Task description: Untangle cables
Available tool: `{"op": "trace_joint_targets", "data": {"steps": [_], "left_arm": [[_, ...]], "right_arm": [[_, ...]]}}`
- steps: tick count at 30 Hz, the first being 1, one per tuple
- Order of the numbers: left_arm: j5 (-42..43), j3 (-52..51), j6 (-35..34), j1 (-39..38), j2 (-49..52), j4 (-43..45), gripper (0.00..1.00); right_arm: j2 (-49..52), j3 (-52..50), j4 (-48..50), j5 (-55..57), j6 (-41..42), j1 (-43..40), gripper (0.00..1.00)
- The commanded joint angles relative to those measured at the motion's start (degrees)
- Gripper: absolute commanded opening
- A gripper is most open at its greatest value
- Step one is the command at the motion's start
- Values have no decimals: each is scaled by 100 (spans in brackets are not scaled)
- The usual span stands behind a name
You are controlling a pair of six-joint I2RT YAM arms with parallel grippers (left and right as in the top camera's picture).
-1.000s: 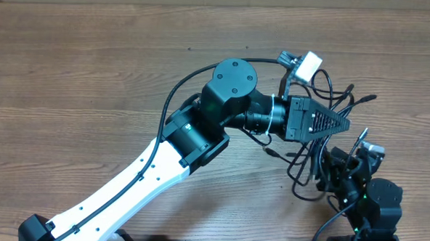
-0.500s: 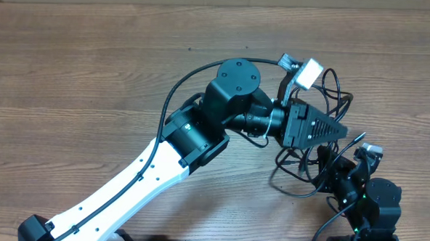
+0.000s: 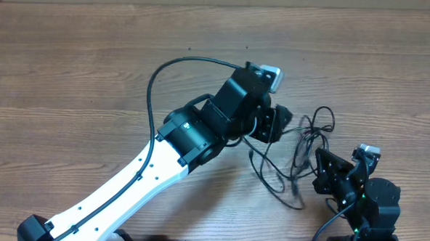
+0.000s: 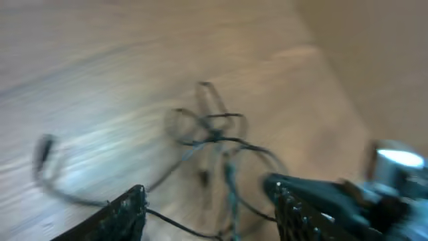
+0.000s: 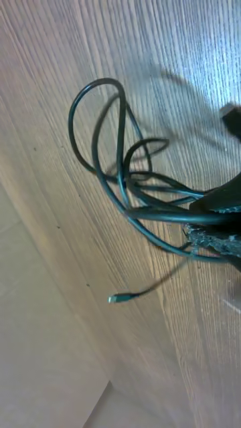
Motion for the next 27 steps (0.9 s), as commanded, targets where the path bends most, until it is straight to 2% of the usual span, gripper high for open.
{"op": "trace_joint_targets", "data": {"steps": [1, 7, 11, 13, 14, 16, 17, 20, 22, 27], "left_arm": [[-807, 87, 155, 31, -68, -120, 62], [-573, 87, 216, 31, -68, -376, 65], [-195, 87, 1486, 31, -68, -422, 70], [-179, 87, 1744, 31, -68, -420, 70], [-179, 87, 1945, 31, -68, -415, 67], [-175, 87, 2439, 31, -68, -396, 53], [-153, 87, 2645, 31, -68, -396, 51], [614, 87, 3711, 26, -92, -404, 53], [1196, 87, 4402, 26, -149, -417, 58], [1333, 87, 5235, 26, -219, -439, 69]], "right_arm": [[-22, -24, 39, -31, -15, -9, 4], [-22, -22, 315, -328, -11, -9, 4], [-22, -22, 881, -1084, -17, -9, 4], [-22, -22, 990, -1261, -20, -9, 4], [-22, -22, 1056, -1373, -20, -9, 4], [-22, -22, 1200, -1628, -68, -9, 4], [-22, -22, 1250, -1742, -166, -9, 4], [-22, -22, 1377, -1963, -321, -9, 4], [-22, -22, 1373, -1965, -321, -9, 4], [-22, -22, 1482, -2258, -321, -9, 4]]}}
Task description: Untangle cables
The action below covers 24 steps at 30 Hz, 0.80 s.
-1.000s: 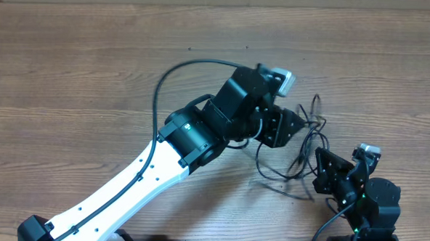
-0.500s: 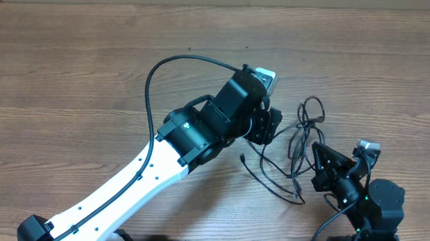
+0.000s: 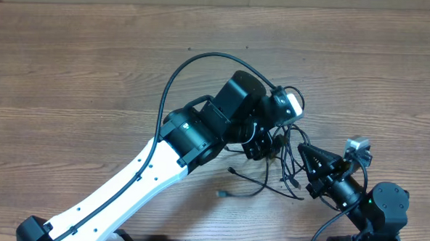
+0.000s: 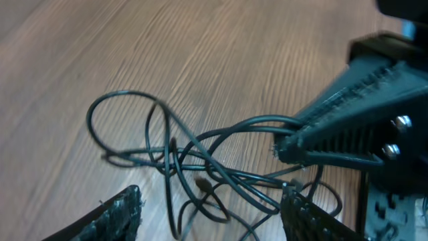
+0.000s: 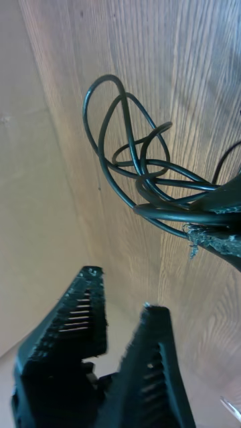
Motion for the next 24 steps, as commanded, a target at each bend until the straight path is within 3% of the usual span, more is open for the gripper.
{"op": "trace_joint_targets", "data": {"steps": [1, 5, 10, 15, 18, 24], "left_arm": [[420, 87, 1318, 26, -195, -72, 71], [417, 87, 1451, 11, -195, -109, 73], [372, 87, 1718, 13, -188, -101, 87], [-52, 87, 1714, 13, -160, -81, 90], [-286, 85, 1714, 13, -160, -61, 100], [-407, 85, 1716, 13, -160, 11, 100]], "right_arm": [[-26, -17, 234, -400, -72, -9, 4], [-26, -17, 262, -400, -72, -9, 4], [-26, -17, 393, -804, -72, -9, 4], [-26, -17, 455, -1152, -76, -9, 4], [-26, -17, 494, -1453, -221, -9, 4], [-26, -17, 492, -1687, -251, -9, 4]]}}
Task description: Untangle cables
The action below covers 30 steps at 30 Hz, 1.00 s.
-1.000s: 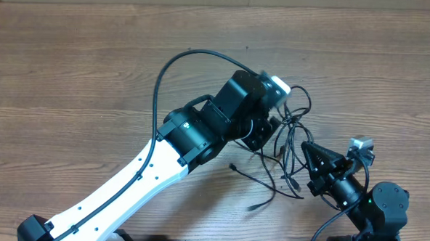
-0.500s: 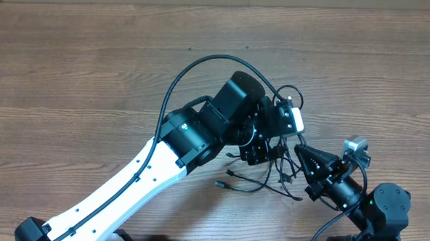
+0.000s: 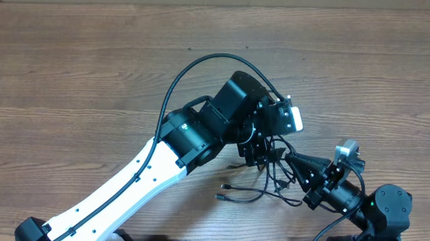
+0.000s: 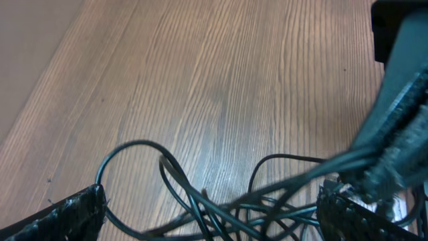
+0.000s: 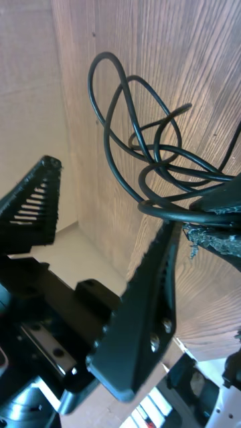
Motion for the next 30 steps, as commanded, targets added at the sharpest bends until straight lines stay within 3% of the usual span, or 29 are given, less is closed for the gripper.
{"op": "trace_joint_targets", "data": {"steps": [1, 6, 8, 9, 10, 11, 13, 14, 18, 20, 21, 22, 23, 30], "left_arm": [[-240, 85, 107, 13, -125, 109, 100], [-260, 85, 114, 13, -125, 219, 100], [-280, 85, 114, 13, -125, 243, 92], [-280, 85, 114, 13, -125, 249, 81], [-278, 85, 111, 13, -125, 249, 52], [-280, 85, 111, 13, -125, 249, 42], [-278, 85, 111, 13, -125, 249, 9], [-278, 85, 109, 13, -125, 249, 4], [-280, 85, 107, 13, -125, 247, 6], [-278, 85, 105, 13, -125, 205, 52], [-278, 85, 105, 13, -125, 155, 82], [-278, 85, 105, 13, -125, 118, 94], [-278, 85, 107, 13, -125, 48, 100], [0, 87, 765, 22, -138, -599, 100]], "right_arm": [[-26, -13, 70, -319, -85, -9, 4], [-26, -13, 72, -428, -120, -9, 4], [-26, -13, 70, -546, -210, -9, 4], [-26, -13, 70, -568, -212, -9, 5], [-26, -13, 70, -586, -212, -9, 5], [-26, -13, 70, -584, -212, -9, 5], [-26, -13, 70, -586, -212, -9, 5], [-26, -13, 68, -586, -212, -9, 5], [-26, -13, 68, -586, -212, -9, 5], [-26, -13, 68, -581, -212, -9, 7], [-26, -13, 68, -579, -212, -9, 10], [-26, -13, 68, -575, -212, -9, 12], [-26, -13, 63, -520, -212, -11, 14], [-26, -13, -254, -118, -514, -11, 16]]}}
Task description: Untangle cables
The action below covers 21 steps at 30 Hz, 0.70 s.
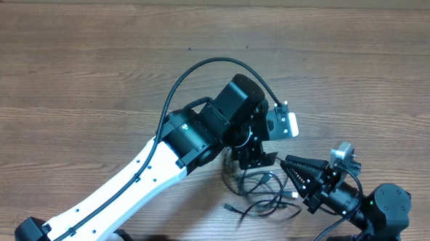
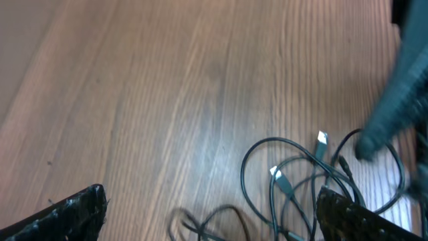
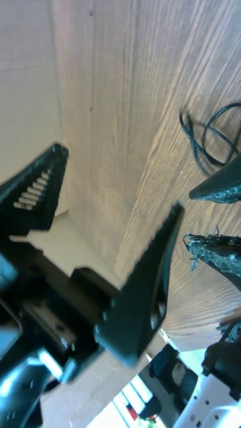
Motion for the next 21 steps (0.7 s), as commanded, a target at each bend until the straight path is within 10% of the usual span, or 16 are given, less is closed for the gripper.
{"op": "trace_joint_targets", "data": {"steps": [1, 9, 21], "left_arm": [[190, 87, 522, 31, -138, -186, 100], [-636, 85, 57, 33, -127, -535, 99], [-2094, -192, -3849, 44, -116, -1486, 99]], "right_arm": [[-26, -13, -125, 369, -197, -7, 17], [-26, -13, -892, 1604, -166, -7, 77], [-26, -13, -1132, 2155, 28, -7, 100]]}}
